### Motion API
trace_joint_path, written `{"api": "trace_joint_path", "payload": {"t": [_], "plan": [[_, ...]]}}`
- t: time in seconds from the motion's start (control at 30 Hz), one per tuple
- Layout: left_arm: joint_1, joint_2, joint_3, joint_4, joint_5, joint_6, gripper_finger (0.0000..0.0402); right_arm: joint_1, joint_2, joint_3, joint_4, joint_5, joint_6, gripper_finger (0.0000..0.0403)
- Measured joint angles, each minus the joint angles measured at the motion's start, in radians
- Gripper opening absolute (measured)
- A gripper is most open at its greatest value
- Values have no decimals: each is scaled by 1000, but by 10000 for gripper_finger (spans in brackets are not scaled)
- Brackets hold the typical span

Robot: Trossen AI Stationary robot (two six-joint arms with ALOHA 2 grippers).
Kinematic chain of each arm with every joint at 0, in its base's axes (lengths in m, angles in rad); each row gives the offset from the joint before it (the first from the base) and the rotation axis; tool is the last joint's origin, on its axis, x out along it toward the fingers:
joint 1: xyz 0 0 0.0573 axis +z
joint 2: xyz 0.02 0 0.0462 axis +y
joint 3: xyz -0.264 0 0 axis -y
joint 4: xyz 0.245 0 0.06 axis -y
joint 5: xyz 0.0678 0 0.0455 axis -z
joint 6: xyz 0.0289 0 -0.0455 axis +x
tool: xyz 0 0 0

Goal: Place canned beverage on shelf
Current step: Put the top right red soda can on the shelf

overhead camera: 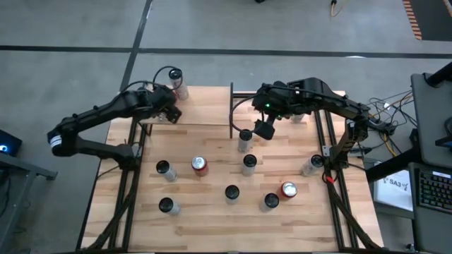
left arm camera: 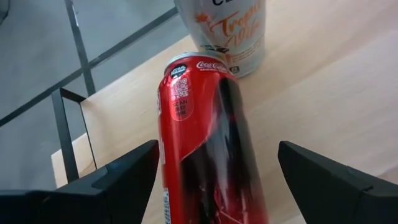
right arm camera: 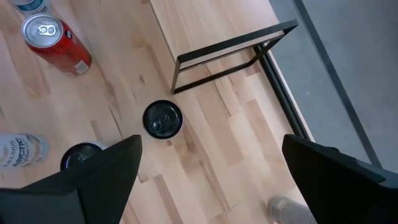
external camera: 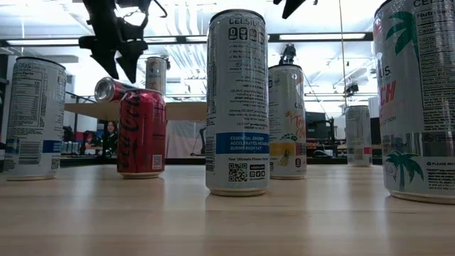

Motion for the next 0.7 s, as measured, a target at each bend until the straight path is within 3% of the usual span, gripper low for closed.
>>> {"api": "trace_joint_path", "payload": {"t": [0.7], "plan": [[26, 94, -3, -5, 2, 13, 314, 0, 0, 0, 0, 0, -3, 379]]}}
